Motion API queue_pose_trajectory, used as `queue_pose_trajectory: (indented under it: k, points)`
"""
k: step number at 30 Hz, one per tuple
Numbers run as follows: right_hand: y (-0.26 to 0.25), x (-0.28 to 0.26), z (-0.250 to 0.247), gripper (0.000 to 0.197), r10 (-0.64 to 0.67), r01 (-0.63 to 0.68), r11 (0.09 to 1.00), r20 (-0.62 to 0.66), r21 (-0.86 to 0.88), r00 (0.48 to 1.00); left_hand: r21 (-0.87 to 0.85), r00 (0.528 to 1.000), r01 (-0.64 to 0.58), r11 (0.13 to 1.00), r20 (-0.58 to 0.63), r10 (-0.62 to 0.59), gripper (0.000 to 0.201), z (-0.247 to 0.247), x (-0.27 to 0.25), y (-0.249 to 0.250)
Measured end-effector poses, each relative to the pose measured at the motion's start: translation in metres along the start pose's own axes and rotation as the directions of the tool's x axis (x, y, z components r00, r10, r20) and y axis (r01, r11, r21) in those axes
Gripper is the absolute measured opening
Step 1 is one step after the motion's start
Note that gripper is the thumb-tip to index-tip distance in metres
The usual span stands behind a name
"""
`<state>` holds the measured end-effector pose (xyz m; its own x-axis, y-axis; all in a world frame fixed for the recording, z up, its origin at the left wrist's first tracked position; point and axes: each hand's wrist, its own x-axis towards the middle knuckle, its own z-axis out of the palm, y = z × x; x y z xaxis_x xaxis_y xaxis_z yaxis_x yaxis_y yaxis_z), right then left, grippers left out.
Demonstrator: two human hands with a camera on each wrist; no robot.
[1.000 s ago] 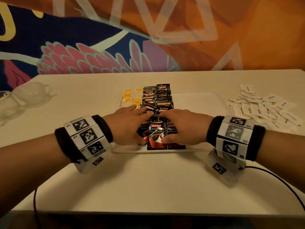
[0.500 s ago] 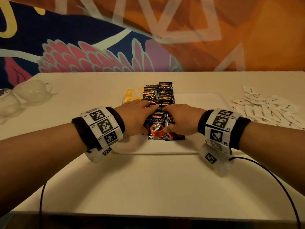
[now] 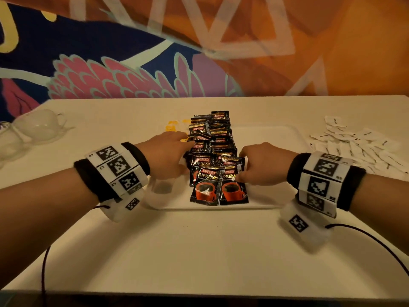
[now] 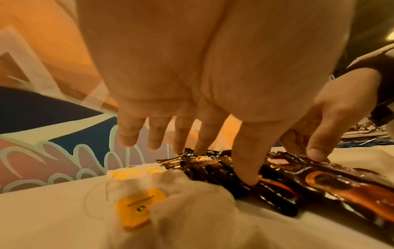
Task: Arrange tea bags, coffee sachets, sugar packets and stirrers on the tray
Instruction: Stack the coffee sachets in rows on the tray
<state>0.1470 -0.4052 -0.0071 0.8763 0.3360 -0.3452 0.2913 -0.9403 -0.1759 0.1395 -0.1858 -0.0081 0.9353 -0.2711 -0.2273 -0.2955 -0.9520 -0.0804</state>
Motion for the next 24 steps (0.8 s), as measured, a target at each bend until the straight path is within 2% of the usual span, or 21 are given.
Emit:
queue_pose_trajectory:
  k: [5, 9, 15, 20, 24]
  points:
    - [-0.004, 0.001, 0.005, 0.052, -0.010, 0.013, 0.994, -0.027, 0.108, 1.000, -0.074, 0.986, -0.097, 0.993, -0.145, 0.086, 0.067, 0.004, -0.003, 0.006]
    - [-0.001, 0.003, 0.008, 0.048, -0.004, 0.015, 0.982, -0.056, 0.190, 0.998, -0.064, 0.982, -0.123, 0.990, -0.150, 0.112, 0.060, 0.008, -0.005, 0.010]
    - [0.009, 0.010, 0.006, 0.070, 0.015, 0.007, 0.971, -0.087, 0.239, 0.996, -0.136, 0.975, -0.068, 0.988, -0.218, 0.038, 0.055, -0.003, 0.008, -0.006]
    - [0.008, 0.019, -0.004, 0.059, -0.009, 0.045, 0.969, -0.144, 0.245, 0.990, -0.119, 0.982, -0.074, 0.990, -0.183, 0.052, 0.051, -0.015, 0.041, -0.007]
    - [0.003, 0.026, -0.011, 0.058, -0.063, 0.095, 0.976, -0.166, 0.194, 0.984, -0.058, 0.980, -0.090, 0.994, -0.184, 0.078, 0.047, -0.019, 0.060, -0.002]
